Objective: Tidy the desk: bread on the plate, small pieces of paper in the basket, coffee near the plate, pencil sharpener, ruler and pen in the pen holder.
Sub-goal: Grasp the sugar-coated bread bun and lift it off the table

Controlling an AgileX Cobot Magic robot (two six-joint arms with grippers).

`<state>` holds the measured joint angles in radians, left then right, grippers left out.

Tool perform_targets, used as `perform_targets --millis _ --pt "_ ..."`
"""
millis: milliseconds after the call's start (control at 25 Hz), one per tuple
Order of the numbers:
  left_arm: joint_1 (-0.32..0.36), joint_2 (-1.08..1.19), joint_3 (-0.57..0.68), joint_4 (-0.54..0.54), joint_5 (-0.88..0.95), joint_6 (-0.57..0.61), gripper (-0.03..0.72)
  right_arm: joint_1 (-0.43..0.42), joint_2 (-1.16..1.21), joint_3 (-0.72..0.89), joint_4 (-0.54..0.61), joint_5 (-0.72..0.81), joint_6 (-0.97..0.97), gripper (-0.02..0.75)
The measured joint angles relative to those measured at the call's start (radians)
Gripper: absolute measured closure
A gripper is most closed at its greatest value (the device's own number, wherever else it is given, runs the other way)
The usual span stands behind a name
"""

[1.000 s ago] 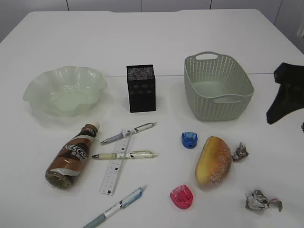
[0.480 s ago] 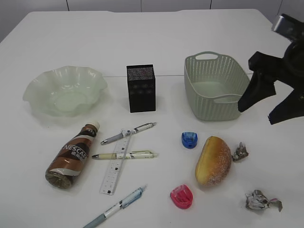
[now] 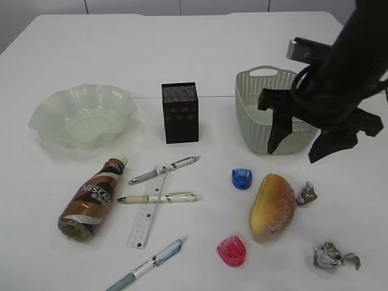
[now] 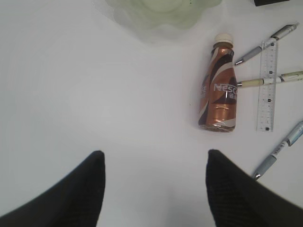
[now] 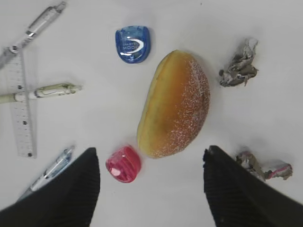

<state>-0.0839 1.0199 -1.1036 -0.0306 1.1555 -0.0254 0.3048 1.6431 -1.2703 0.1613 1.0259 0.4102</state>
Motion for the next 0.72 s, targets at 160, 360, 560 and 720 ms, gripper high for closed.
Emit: perform_targets --millis 160,360,560,720 --pt "0.000 0.000 0.000 -0.001 0.000 0.000 0.195 0.052 0.109 -0.090 -0.086 0.100 0.111 0.232" --pt "0.000 0.000 0.000 -0.001 0.000 0.000 0.195 0.068 0.170 -0.122 -0.114 0.178 0.185 0.232" --pt "0.000 0.000 0.000 -0.001 0.000 0.000 0.195 0.080 0.186 -0.124 -0.117 0.185 0.229 0.232" --pt "0.000 0.000 0.000 -0.001 -0.004 0.000 0.195 0.092 0.209 -0.124 -0.119 0.185 0.242 0.232"
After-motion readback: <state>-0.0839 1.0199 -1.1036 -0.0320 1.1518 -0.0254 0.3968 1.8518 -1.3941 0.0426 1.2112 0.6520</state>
